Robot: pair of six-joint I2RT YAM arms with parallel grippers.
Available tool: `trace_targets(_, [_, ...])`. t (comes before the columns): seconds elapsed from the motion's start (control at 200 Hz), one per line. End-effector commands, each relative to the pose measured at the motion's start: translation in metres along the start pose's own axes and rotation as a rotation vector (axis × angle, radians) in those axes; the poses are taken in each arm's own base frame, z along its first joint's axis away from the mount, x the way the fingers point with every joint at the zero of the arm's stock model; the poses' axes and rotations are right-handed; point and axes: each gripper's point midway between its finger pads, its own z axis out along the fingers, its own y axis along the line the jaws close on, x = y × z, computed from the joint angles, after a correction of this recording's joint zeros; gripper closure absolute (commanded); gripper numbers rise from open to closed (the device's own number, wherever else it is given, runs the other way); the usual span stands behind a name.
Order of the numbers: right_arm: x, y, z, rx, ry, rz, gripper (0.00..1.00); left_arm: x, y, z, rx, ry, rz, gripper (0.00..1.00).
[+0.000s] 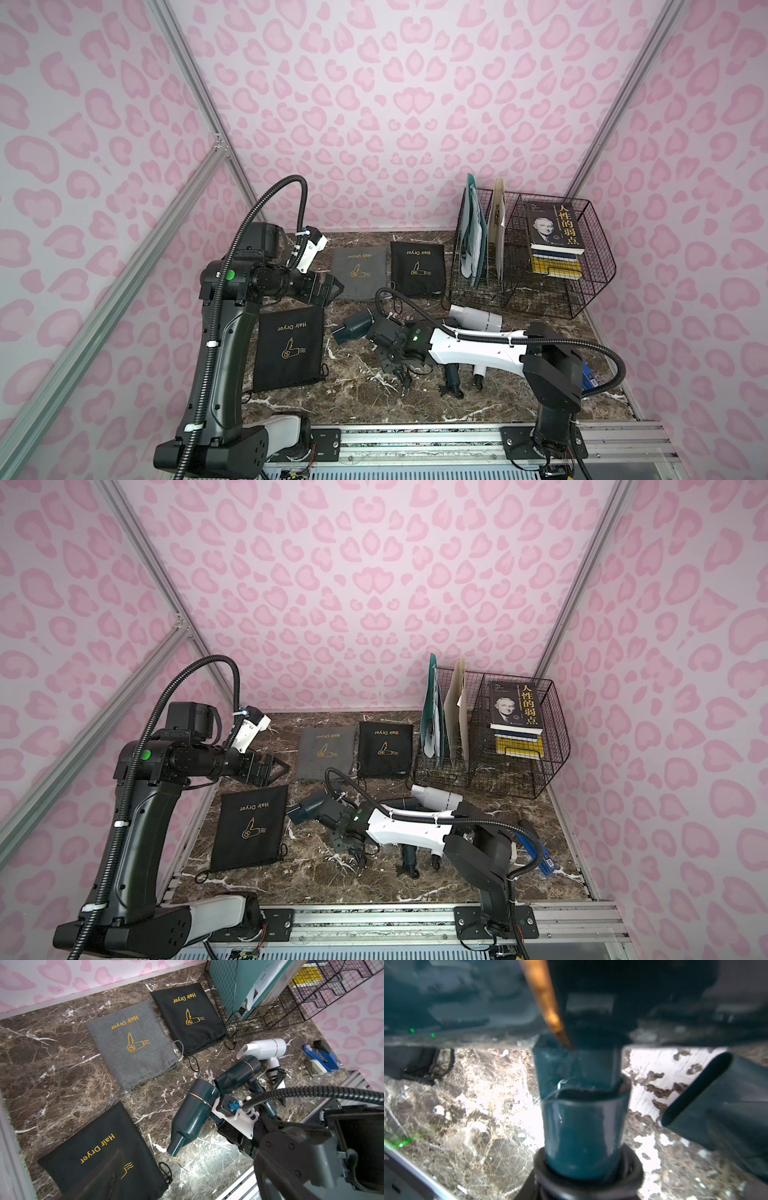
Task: Pack away hair dryers
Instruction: Pick up the hair dryer from the center of the board.
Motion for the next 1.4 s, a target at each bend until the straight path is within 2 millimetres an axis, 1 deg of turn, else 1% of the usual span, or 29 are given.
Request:
trace_targets(0.0, [-0.031,0.004,-0.019,-0.012,-0.143,-0.036,1.00,-0.002,-0.014,-0.002,0.076,-0.009,0.040,0.01])
trace_targets(0.095, [-0.044,0.000,-0.035,0.006,-0.200,-0.052,1.00,-0.005,-0.015,0.001,0.099,0.000,0.054,0.01])
trace_targets(0.2, [-0.057,0.001,-0.053,-0.002,-0.260,-0.070,1.00,-0.006,-0.020,0.008,0.153,0.034,0.070,0.01])
trace_targets(0.315, [-0.068,0.003,-0.074,-0.005,-0.323,-0.091,1.00,-0.007,-0.020,0.018,0.184,0.091,0.069,0.01])
trace_targets(0.395, [-0.075,0.003,-0.086,-0.001,-0.364,-0.099,1.00,-0.011,-0.019,0.021,0.196,0.106,0.072,0.01])
trace_targets(0.505, [-0.082,0.004,-0.101,0.019,-0.411,-0.121,1.00,-0.013,-0.030,0.020,0.251,0.123,0.133,0.01])
trace_targets(0.655, [-0.085,0.005,-0.112,0.085,-0.457,-0.162,1.00,-0.015,-0.041,0.017,0.297,0.145,0.220,0.01])
trace_targets(0.745, [-0.087,0.007,-0.116,0.104,-0.483,-0.177,1.00,-0.008,-0.057,0.008,0.379,0.171,0.250,0.01])
trace_targets(0.91, [-0.092,0.015,-0.127,0.108,-0.537,-0.195,1.00,0.008,-0.057,0.008,0.396,0.231,0.267,0.01])
trace_targets(0.98, [-0.092,0.018,-0.131,0.115,-0.553,-0.207,1.00,0.016,-0.063,0.005,0.432,0.241,0.272,0.01])
trace_targets(1.06, [-0.091,0.015,-0.134,0.153,-0.567,-0.203,1.00,0.022,-0.072,0.000,0.474,0.250,0.277,0.01])
trace_targets(1.23, [-0.090,0.017,-0.138,0.186,-0.588,-0.219,1.00,0.031,-0.068,0.000,0.455,0.277,0.286,0.01])
trace_targets(1.395, [-0.092,0.016,-0.146,0.201,-0.620,-0.215,1.00,0.039,-0.071,0.000,0.481,0.309,0.275,0.01])
